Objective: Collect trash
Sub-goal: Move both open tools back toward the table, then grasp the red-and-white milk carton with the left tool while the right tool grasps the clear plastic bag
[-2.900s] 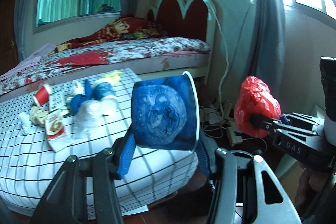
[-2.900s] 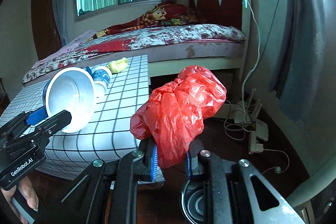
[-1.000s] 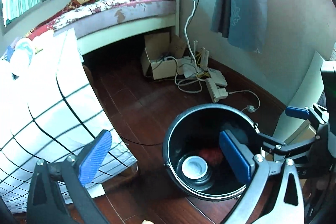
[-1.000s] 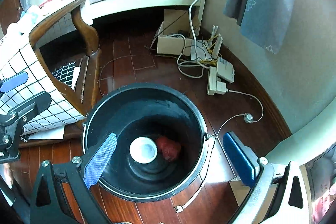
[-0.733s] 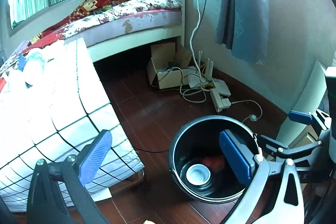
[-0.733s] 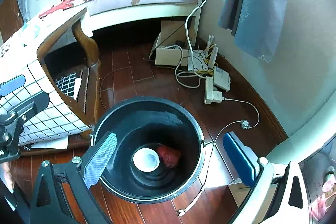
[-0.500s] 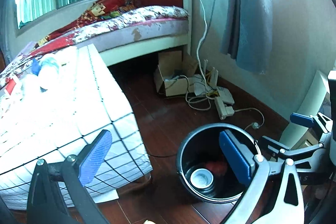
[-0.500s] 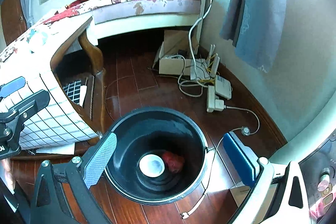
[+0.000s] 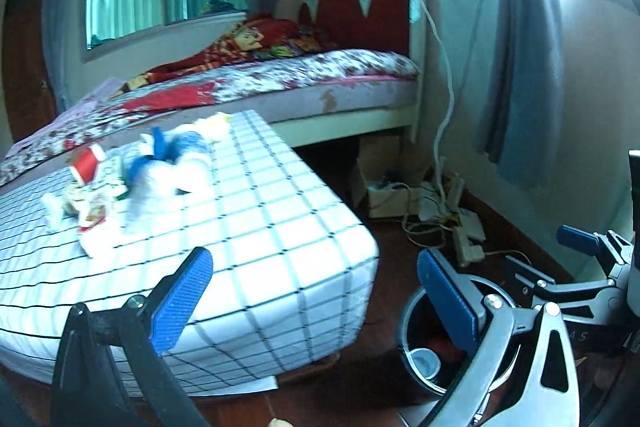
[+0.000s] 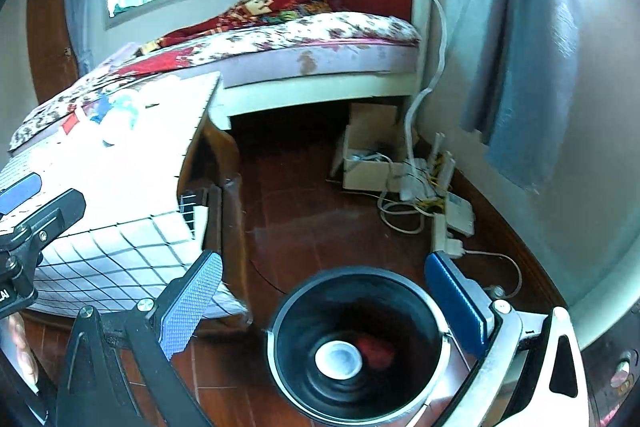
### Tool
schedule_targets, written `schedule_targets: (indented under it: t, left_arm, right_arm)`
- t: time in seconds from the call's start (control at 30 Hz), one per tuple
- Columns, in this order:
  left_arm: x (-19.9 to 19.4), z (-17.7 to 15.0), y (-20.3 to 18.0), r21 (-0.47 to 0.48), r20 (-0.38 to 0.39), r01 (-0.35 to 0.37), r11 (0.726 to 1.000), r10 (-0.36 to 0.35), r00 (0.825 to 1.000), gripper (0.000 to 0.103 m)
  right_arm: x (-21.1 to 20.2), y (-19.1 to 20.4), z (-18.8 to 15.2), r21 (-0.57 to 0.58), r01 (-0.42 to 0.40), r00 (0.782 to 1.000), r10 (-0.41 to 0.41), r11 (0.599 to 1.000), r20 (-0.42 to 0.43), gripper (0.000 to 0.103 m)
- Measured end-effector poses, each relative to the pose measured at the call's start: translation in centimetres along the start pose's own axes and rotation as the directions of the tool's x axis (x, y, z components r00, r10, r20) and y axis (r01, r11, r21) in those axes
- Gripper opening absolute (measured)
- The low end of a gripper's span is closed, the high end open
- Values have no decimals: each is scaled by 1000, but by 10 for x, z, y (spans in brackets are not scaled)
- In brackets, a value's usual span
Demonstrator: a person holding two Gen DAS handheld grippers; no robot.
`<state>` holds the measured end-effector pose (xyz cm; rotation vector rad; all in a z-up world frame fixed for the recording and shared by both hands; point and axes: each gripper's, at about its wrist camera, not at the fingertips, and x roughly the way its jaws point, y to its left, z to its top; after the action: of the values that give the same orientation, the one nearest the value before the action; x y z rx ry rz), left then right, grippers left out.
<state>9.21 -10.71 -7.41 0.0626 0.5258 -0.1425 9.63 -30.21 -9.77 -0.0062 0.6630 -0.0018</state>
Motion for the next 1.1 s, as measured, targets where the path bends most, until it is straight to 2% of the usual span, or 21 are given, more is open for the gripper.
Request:
schedule_targets:
  t: [0.33, 0.57, 0.7, 0.9, 1.0, 1.1]
  left_arm:
    - [-16, -3, 80, -94, 8, -130, 987, 131, 991, 102]
    - [-34, -16, 146, -168, -4, -241, 956, 244, 970, 102]
    - [-41, -23, 181, -200, -23, -294, 935, 295, 955, 102]
    - [-26, -21, 214, -249, -70, -327, 912, 320, 945, 102]
    - [-7, -14, 219, -262, -80, -306, 915, 295, 952, 98]
    - [16, -7, 218, -275, -92, -258, 926, 242, 966, 87]
  right_arm:
    - [8, 88, 23, -96, -122, 992, 125, 988, 19, 102]
    - [18, 152, 33, -175, -199, 979, 205, 964, 15, 102]
    - [28, 186, 41, -203, -236, 971, 238, 950, -15, 102]
    - [44, 215, 54, -224, -265, 964, 265, 938, -32, 102]
    - [60, 218, 66, -210, -276, 961, 272, 938, -50, 102]
    - [73, 222, 77, -217, -284, 959, 278, 934, -57, 101]
